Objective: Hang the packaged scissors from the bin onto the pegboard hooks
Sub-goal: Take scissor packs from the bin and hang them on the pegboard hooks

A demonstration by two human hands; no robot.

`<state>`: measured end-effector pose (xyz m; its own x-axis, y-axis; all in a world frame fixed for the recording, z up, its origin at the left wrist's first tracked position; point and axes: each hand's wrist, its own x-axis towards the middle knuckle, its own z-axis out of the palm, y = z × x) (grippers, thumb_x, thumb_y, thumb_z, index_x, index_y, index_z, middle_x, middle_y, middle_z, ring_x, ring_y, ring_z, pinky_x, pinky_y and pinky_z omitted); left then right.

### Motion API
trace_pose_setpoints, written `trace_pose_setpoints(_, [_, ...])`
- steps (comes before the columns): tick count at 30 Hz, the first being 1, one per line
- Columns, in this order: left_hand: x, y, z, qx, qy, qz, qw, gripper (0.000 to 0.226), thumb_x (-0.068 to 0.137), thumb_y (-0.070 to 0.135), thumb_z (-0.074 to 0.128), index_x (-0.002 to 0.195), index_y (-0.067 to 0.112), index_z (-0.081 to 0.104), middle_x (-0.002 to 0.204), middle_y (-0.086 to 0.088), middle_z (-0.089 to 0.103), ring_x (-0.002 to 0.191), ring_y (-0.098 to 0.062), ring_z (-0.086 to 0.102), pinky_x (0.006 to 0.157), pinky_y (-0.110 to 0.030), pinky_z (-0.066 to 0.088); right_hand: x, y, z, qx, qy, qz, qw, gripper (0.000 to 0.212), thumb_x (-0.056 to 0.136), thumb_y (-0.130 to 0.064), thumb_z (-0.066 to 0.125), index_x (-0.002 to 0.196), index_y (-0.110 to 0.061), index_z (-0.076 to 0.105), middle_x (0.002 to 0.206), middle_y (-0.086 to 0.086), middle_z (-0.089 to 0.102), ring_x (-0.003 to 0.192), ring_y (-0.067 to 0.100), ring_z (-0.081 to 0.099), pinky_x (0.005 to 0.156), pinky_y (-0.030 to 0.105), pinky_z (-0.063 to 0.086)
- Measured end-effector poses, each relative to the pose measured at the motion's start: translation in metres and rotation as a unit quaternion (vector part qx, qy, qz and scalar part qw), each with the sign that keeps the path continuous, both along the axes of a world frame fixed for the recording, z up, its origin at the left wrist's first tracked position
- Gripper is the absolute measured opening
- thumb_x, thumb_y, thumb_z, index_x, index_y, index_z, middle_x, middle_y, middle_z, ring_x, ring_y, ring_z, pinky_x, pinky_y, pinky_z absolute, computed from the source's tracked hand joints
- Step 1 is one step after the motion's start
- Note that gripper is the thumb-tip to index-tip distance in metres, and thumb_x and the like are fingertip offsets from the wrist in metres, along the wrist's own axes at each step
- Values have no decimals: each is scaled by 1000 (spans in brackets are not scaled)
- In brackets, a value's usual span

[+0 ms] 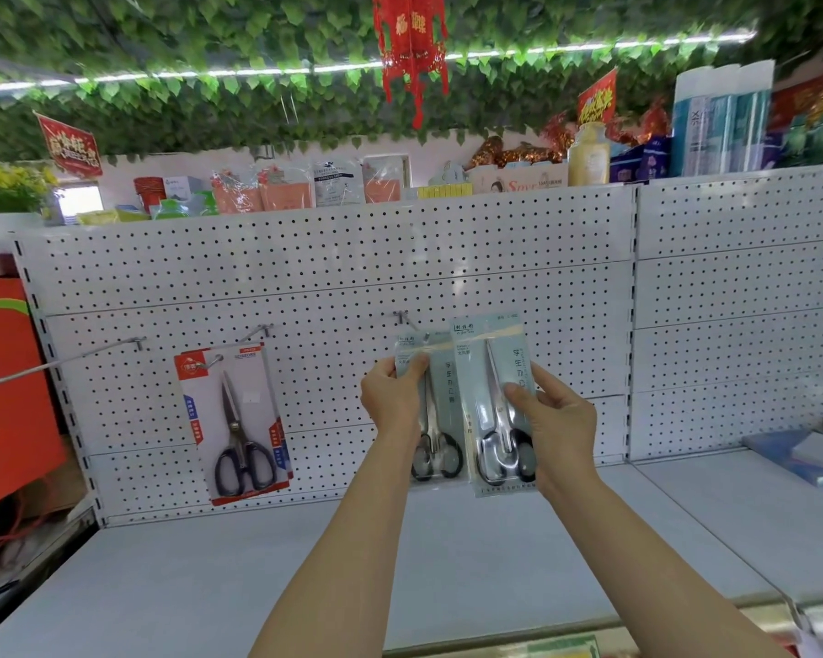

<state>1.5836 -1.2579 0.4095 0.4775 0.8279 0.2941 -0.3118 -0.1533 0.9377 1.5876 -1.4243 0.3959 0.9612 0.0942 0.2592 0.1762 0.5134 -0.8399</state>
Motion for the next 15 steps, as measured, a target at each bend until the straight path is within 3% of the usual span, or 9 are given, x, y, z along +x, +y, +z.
trace_pose_setpoints(4, [-2,1,1,-18,-17,-3,1000,12,80,24,79,80,15,72,75,-1,71,63,-11,57,56,-26,50,0,1,0,0,0,0,1000,45,81,4,71,124,-8,64,82,2,76,69,8,72,66,18,58])
trace_pose_setpoints(7, [-1,7,0,-20,-17,3,1000,16,78,27,80,78,13,72,79,-7,74,65,-16,61,61,-37,57,1,3,0,2,0,1,1000,45,81,4,71,125,-7,63,88,4,74,69,5,71,65,16,57])
trace_pose_setpoints(12, [-3,9,4,-15,-25,-3,1000,23,77,29,81,72,11,69,73,-7,71,60,-16,57,57,-31,50,3,5,0,-1,-3,0,1000,46,81,3,72,125,-8,64,85,2,75,72,10,73,73,23,59])
trace_pose_setpoints(15, [-5,9,-1,-40,-17,-21,999,26,74,29,82,65,11,66,69,-11,69,60,-20,57,59,-38,54,4,4,-1,-3,-5,-2,1000,46,80,2,73,124,-9,64,88,7,75,78,16,72,83,32,58])
